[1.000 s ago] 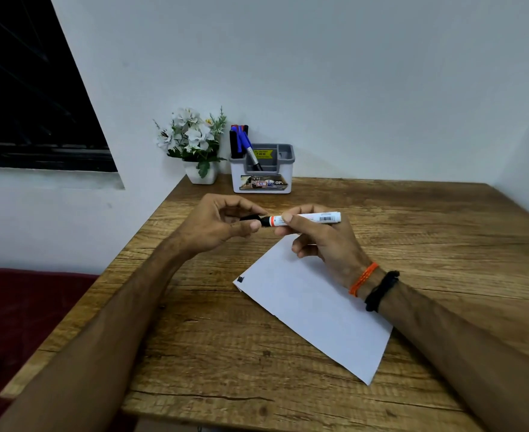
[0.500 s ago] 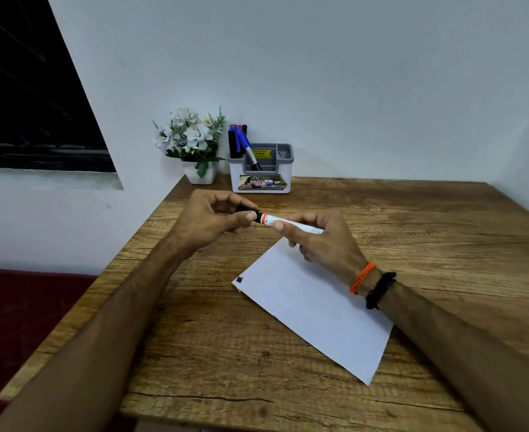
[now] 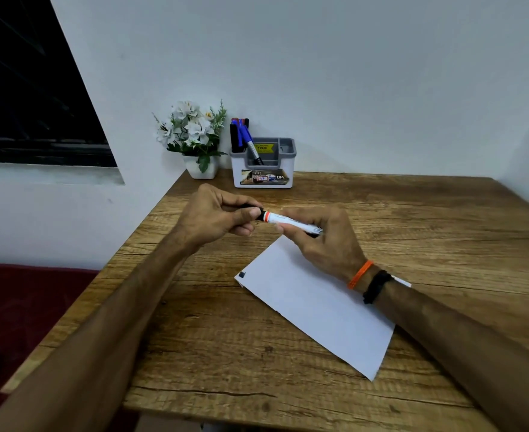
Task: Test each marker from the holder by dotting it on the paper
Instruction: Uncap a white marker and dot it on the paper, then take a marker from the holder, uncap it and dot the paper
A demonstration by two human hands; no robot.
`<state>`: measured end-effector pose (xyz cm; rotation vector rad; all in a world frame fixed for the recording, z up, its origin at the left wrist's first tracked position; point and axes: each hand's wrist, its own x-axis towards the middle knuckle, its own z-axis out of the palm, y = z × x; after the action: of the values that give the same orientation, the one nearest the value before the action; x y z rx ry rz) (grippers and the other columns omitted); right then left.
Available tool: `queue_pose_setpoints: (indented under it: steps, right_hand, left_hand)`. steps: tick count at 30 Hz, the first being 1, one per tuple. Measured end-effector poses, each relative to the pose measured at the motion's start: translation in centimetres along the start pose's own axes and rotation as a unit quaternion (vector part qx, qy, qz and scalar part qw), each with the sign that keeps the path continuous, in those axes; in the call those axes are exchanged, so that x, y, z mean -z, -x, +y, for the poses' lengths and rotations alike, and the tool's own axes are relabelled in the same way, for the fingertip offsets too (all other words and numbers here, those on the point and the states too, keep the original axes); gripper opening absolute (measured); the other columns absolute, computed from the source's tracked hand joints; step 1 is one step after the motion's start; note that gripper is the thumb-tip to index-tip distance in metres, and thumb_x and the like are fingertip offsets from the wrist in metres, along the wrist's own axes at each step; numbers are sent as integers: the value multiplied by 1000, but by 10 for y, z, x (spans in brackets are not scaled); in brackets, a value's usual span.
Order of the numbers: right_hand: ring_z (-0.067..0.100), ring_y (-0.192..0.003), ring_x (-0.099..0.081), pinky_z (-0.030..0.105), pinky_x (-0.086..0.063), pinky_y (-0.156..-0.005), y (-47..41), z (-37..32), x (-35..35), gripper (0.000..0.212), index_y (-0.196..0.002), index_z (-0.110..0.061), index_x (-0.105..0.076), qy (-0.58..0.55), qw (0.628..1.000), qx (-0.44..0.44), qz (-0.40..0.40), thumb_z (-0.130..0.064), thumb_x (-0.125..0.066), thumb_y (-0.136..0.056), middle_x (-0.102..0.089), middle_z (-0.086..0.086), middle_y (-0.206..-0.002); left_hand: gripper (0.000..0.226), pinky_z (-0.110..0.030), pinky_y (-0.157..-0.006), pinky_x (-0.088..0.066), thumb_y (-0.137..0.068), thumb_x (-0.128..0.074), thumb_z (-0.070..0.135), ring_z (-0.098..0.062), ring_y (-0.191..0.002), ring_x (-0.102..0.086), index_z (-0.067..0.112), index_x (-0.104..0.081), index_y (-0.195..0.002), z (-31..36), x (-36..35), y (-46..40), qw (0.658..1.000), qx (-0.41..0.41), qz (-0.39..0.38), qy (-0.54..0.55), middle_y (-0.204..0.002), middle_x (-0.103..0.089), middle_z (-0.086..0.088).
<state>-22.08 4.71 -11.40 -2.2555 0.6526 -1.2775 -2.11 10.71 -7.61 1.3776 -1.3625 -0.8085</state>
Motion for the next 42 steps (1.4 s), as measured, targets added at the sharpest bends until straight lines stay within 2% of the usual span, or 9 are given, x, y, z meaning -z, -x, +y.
queue_pose_setpoints:
  steps: [5,9,13,16,23,25,28,33,42]
  right_hand:
    - [4,-57,-60,26,-50,-52,-13,-5,8,22,-103,-15,-78,-12,999,-29,-27,-29,-73,-87,-68,-16,-71]
    - [4,-73,-63,17,-46,-62,-24,-13,11,19,-97,-19,-74,70,997,-18,4,-27,-79,-80,-71,-7,-86]
    - [16,-78,-68,31,-54,-65,-31,-30,14,67,-140,-28,-44,173,983,55,-37,-23,-71,-79,-72,-10,-91]
    - [23,-80,-69,36,-56,-66,-39,-37,17,89,-149,-43,-18,238,966,82,-64,-33,-71,-79,-73,-6,-93]
    - [8,-71,-67,28,-58,-71,-52,-41,27,86,-140,-37,-40,101,993,19,-62,-17,-84,-70,-68,-7,-85]
    - [5,-68,-66,23,-56,-68,-56,-35,28,86,-139,-39,-42,83,995,-5,-47,-20,-87,-68,-67,-5,-84]
    - [2,-68,-67,20,-57,-69,-65,-22,27,89,-139,-39,-41,71,996,-29,-38,-23,-90,-66,-68,-7,-86]
    - [4,-71,-69,11,-55,-66,-87,-6,19,89,-140,-35,-40,64,997,-49,-18,-21,-90,-68,-65,-4,-97]
    - [6,-68,-69,16,-56,-64,-155,28,0,88,-140,-27,-40,52,993,-46,100,-17,-90,-68,-64,-2,-95]
  left_hand:
    - [28,-19,-55,-57,-70,-76,14,-12,-57,-68,9,-73,-97,6,-4,0,997,-21,55,39,-72,-75,-4]
    - [53,-23,-55,-58,-63,-83,14,-16,-65,-72,3,-66,-112,16,-6,0,988,-35,134,74,-85,-74,-11]
    - [61,-25,-55,-57,-66,-84,14,-12,-66,-72,7,-56,-120,29,-14,-4,982,-54,163,78,-79,-73,-6]
    - [67,-22,-56,-55,-65,-85,15,-9,-69,-72,10,-51,-122,42,-18,-10,981,-77,161,75,-80,-74,-5]
    - [65,-30,-66,-59,-66,-83,33,-9,-74,-73,16,-51,-119,41,-18,-25,983,-84,158,52,-80,-75,0]
    - [63,-38,-74,-59,-68,-74,54,-13,-81,-73,17,-56,-116,27,-15,-30,986,-63,155,-14,-88,-75,0]
    - [51,-25,-77,-52,-83,-64,53,-13,-100,-64,18,-58,-120,1,-15,-34,970,-21,137,-200,-111,-68,0]
    - [71,-49,-111,-30,-88,-42,67,-27,-137,-36,17,-45,-139,-39,-13,-50,873,35,58,-483,-148,-42,-8]
    - [71,-51,-116,-15,-91,-26,69,-26,-145,-22,23,-41,-142,-62,-9,-59,859,32,30,-510,-156,-30,-6]
